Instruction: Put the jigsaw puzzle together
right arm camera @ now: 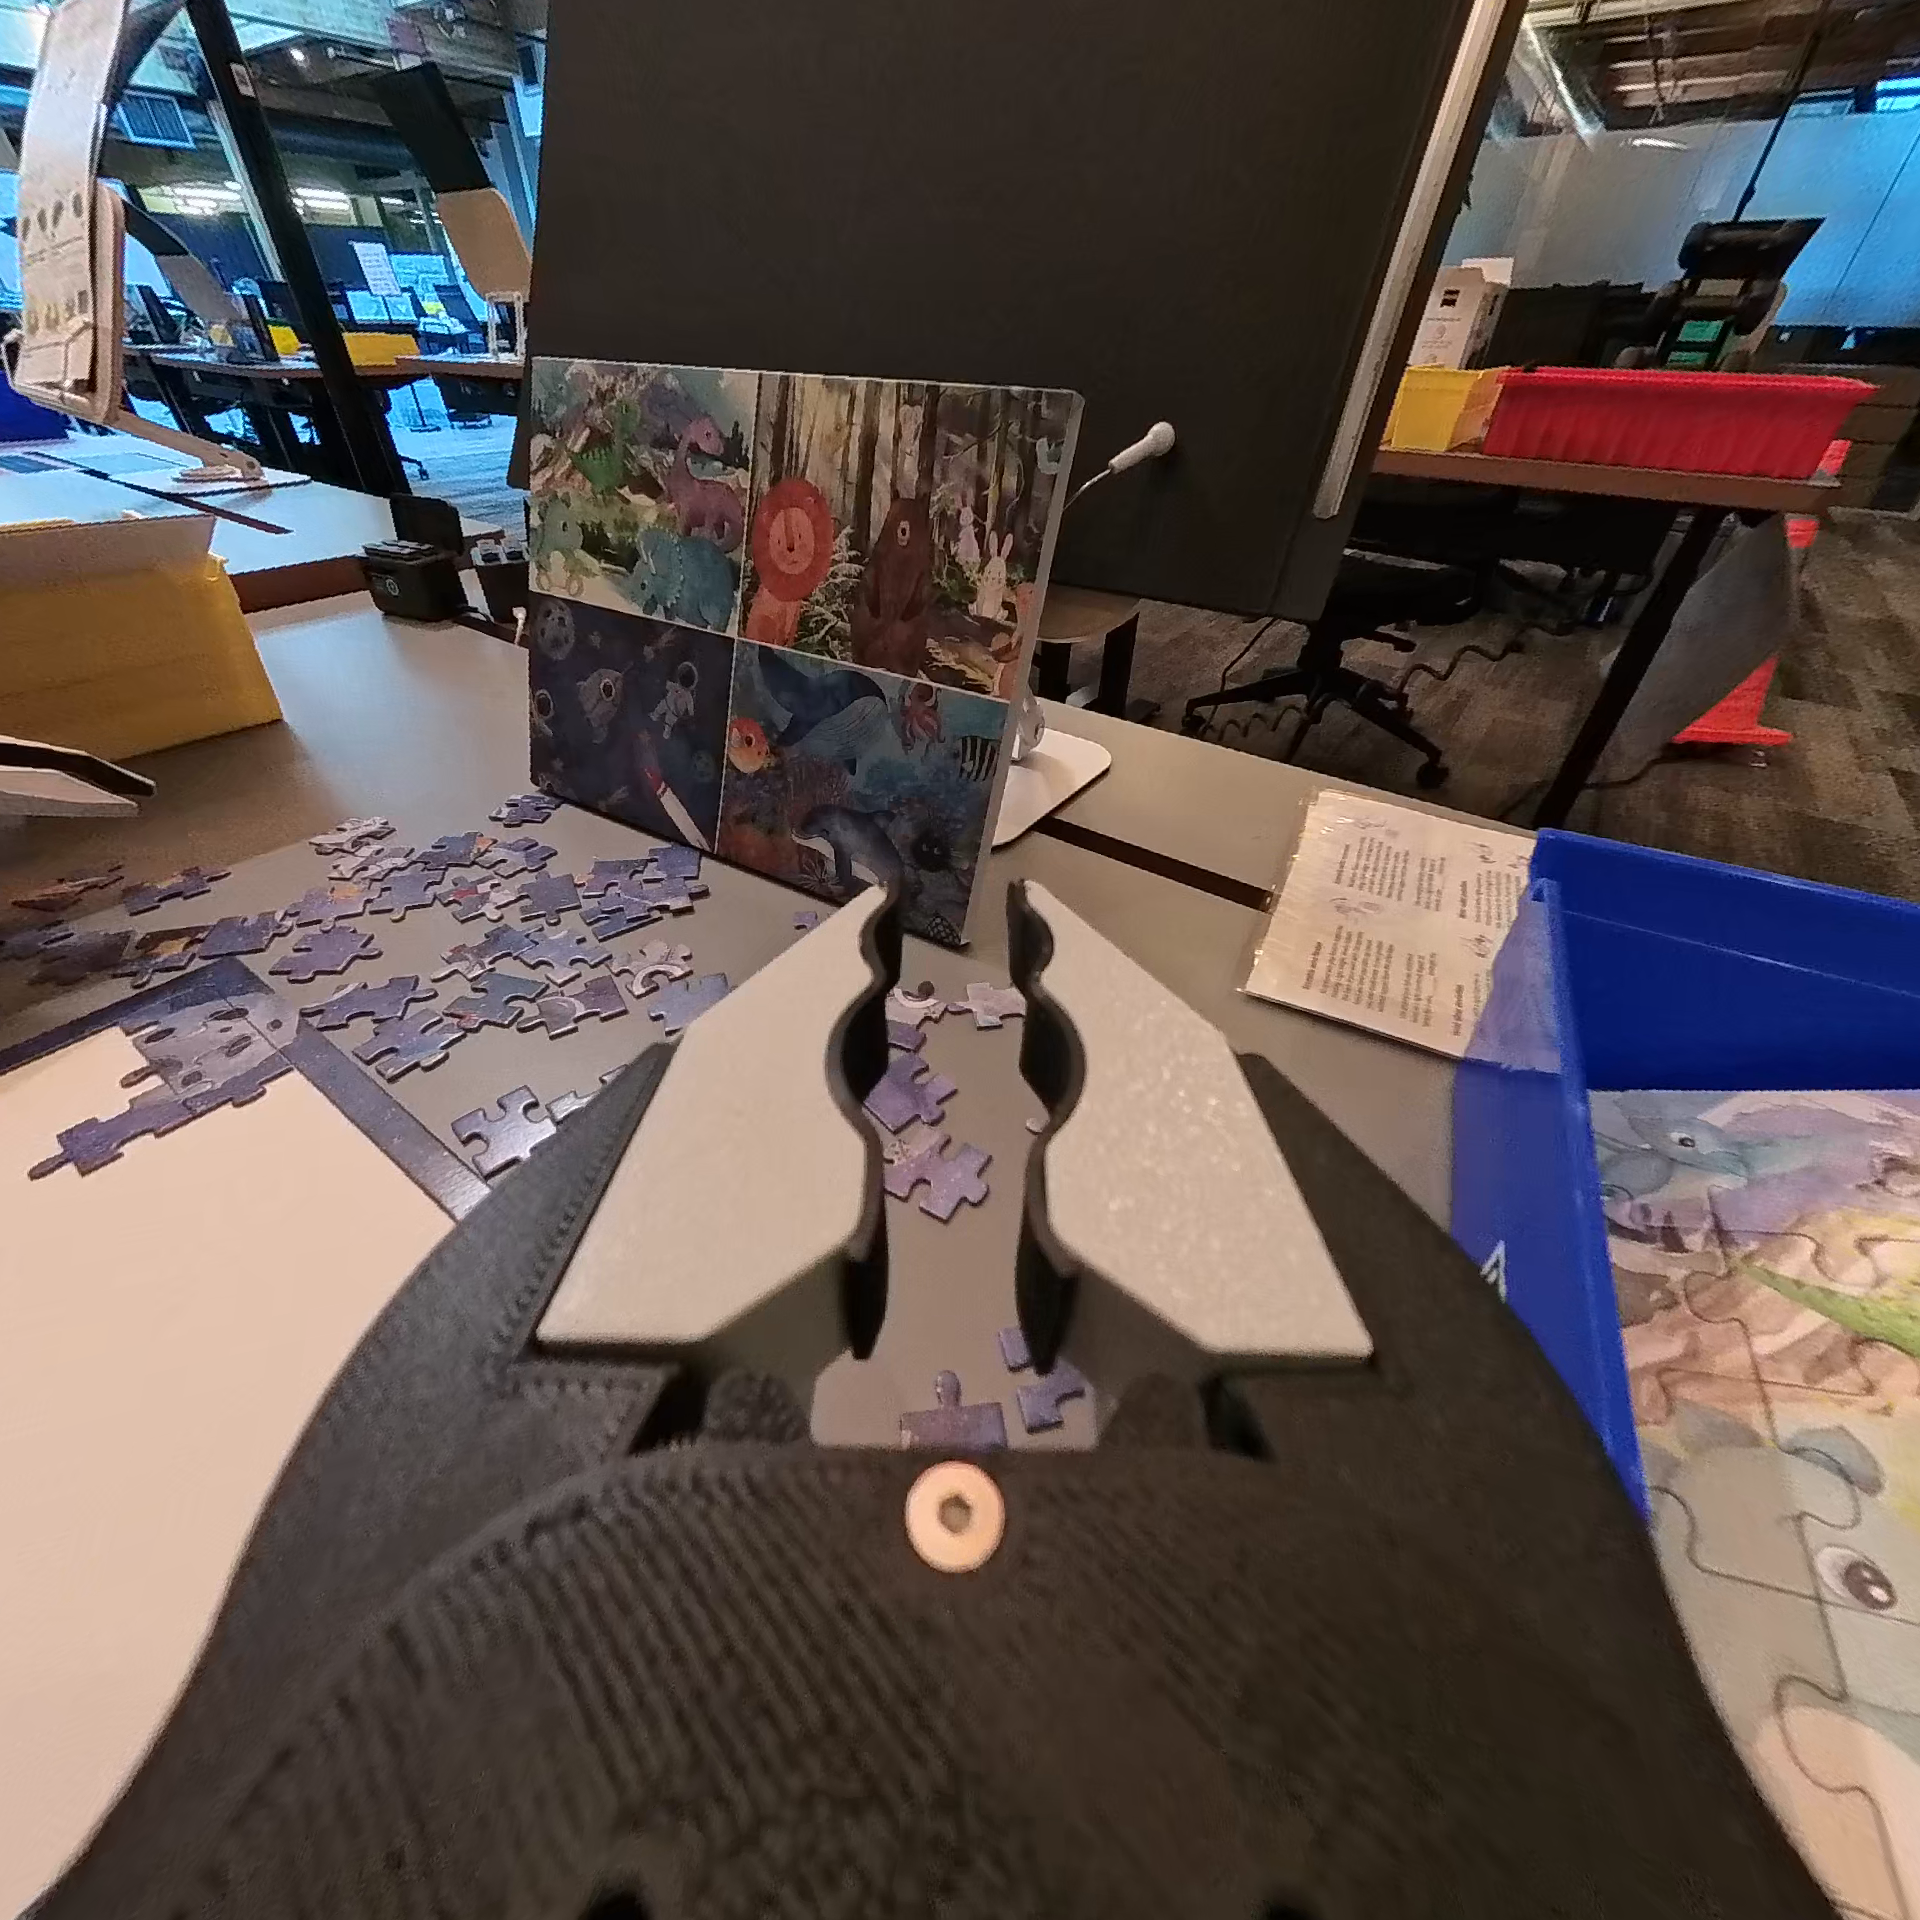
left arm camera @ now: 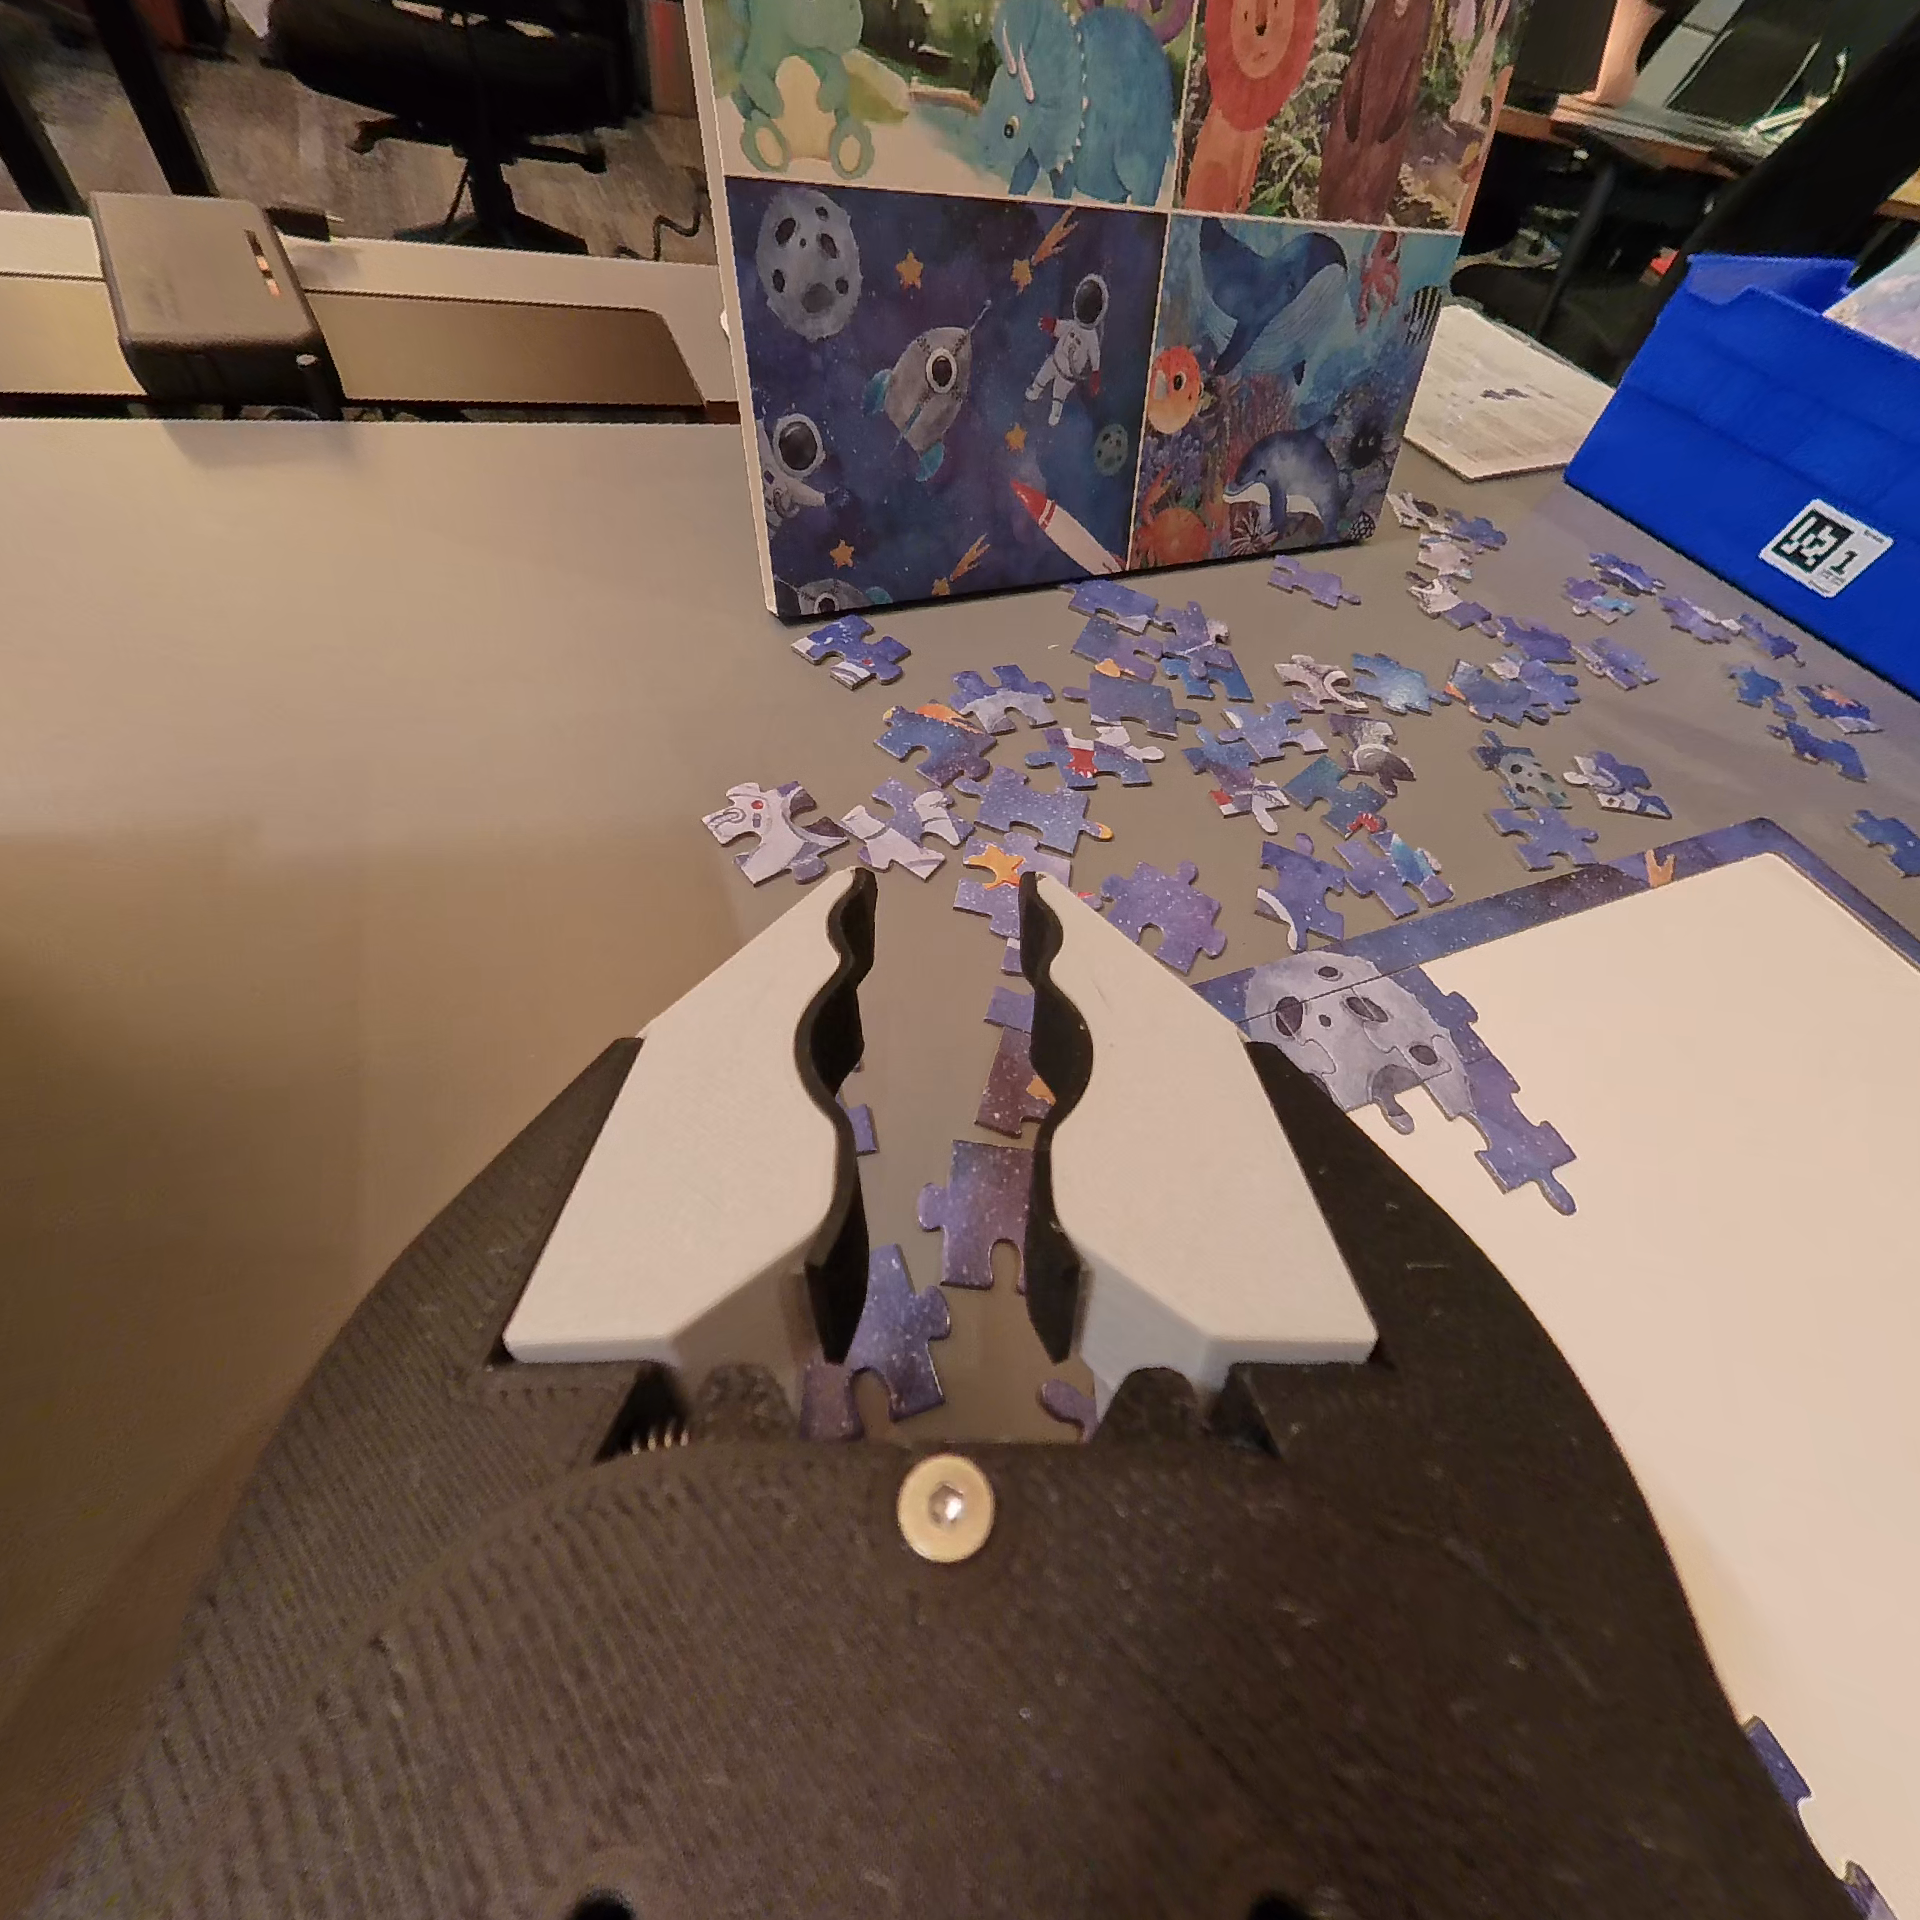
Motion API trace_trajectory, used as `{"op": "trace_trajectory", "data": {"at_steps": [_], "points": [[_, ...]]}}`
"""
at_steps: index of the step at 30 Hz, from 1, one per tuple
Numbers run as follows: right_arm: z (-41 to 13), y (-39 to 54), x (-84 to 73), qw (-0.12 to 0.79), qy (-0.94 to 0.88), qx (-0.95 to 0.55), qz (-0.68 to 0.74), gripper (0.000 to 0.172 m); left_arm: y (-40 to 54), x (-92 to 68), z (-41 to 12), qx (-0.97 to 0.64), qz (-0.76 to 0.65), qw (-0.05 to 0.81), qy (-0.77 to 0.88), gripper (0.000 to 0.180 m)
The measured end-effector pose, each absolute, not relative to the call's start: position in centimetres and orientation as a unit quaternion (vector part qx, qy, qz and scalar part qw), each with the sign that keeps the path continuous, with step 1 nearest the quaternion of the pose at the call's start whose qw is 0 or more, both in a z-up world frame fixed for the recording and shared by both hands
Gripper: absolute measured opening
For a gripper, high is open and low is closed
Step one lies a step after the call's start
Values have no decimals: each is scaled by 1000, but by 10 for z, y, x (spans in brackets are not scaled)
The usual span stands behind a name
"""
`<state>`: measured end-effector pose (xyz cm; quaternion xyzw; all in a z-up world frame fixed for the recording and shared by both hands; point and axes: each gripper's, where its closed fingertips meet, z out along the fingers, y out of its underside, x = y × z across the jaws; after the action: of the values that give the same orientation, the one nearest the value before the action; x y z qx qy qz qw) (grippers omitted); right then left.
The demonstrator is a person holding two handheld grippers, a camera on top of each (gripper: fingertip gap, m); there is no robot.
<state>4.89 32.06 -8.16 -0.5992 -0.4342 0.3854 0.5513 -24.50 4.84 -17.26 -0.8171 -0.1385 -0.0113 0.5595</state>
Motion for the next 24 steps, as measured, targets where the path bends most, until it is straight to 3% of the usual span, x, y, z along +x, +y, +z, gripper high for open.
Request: {"op": "trace_trajectory", "data": {"at_steps": [8, 18, 24], "points": [[-99, 322, 43, 520, -451, -622, 373, 35, 48, -245, -173, -817, -11, 560, -139, 26], [-199, 342, 96, 427, -439, -755, 234, 48, 48, -247, -172, -815, -13, 561, -145, 26], [-215, 351, 118, 397, -398, -802, 202, 57, 49, -246, -174, -819, -12, 556, -143, 26]]}}
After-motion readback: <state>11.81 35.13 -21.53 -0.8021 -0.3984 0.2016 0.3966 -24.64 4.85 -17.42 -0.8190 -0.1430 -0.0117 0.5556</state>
